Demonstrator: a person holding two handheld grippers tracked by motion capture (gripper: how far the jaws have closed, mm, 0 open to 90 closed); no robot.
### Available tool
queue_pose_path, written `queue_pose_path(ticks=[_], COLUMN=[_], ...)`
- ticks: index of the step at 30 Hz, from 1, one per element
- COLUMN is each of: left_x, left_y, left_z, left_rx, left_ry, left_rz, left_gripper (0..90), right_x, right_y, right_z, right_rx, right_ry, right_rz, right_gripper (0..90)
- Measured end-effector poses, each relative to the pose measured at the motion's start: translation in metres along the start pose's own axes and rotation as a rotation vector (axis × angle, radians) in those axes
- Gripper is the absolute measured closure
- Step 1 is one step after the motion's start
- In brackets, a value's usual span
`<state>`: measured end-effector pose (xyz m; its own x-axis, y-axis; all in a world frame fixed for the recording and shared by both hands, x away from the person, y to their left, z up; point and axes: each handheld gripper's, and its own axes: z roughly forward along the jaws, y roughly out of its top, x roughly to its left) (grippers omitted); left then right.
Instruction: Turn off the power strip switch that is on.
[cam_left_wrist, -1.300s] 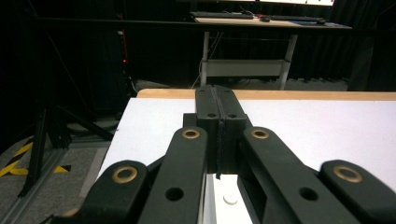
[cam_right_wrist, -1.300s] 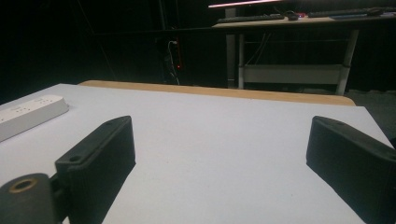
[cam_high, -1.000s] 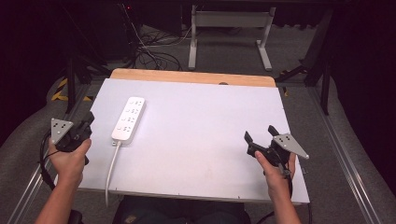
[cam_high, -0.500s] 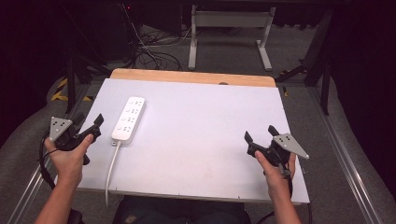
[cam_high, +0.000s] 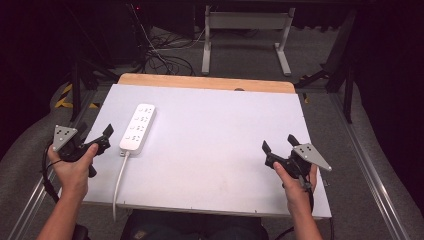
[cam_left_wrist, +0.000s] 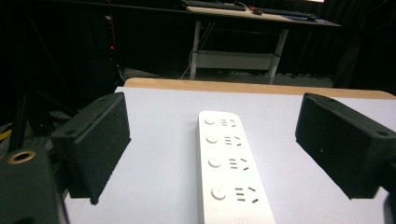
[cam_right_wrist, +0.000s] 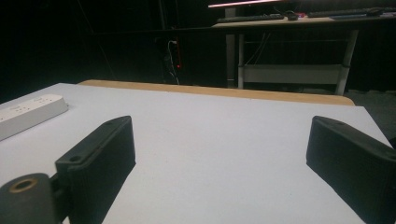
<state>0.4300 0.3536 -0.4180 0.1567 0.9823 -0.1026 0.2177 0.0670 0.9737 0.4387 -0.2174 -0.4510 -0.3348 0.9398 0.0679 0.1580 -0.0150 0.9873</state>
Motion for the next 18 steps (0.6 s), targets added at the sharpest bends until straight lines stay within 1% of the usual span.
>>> queue_pose_path(ticks=[3, 5, 9, 10, 12, 14, 16, 18], left_x=[-0.0005, -0.0013, -0.0009, -0.0012, -0.0010, -0.0006, -0.0012, -0.0012], left_y=[0.0001, -0.0002, -0.0003, -0.0005, -0.0004, -0.0003, -0.0007, -0.0008], left_z=[0.0004, 0.0013, 0.0018, 0.0018, 0.0017, 0.0017, 0.0022, 0.0025], left_rx=[0.005, 0.007, 0.011, 0.010, 0.010, 0.014, 0.015, 0.016], left_ry=[-0.004, -0.011, -0.013, -0.011, -0.011, -0.011, -0.010, -0.012], left_rz=[0.006, 0.003, 0.006, -0.001, -0.001, 0.007, 0.003, 0.009], left_gripper=[10.4, 10.3, 8.6, 8.0, 7.6, 7.0, 7.0, 7.0], right_x=[-0.0002, -0.0004, -0.0008, -0.0009, -0.0008, -0.0007, -0.0007, -0.0006], right_y=[0.0000, -0.0001, -0.0002, -0.0001, 0.0000, -0.0001, 0.0000, -0.0001], right_z=[-0.0002, -0.0003, -0.0007, -0.0007, -0.0008, -0.0008, -0.0008, -0.0011], right_rx=[-0.002, -0.002, -0.002, -0.002, -0.002, -0.002, -0.002, -0.002], right_ry=[0.000, -0.002, -0.001, -0.002, -0.003, -0.003, -0.001, 0.002], right_rz=[-0.002, -0.002, 0.006, 0.006, 0.006, 0.005, 0.005, 0.004], right_gripper=[8.7, 8.5, 6.9, 6.2, 6.1, 5.7, 5.0, 4.5])
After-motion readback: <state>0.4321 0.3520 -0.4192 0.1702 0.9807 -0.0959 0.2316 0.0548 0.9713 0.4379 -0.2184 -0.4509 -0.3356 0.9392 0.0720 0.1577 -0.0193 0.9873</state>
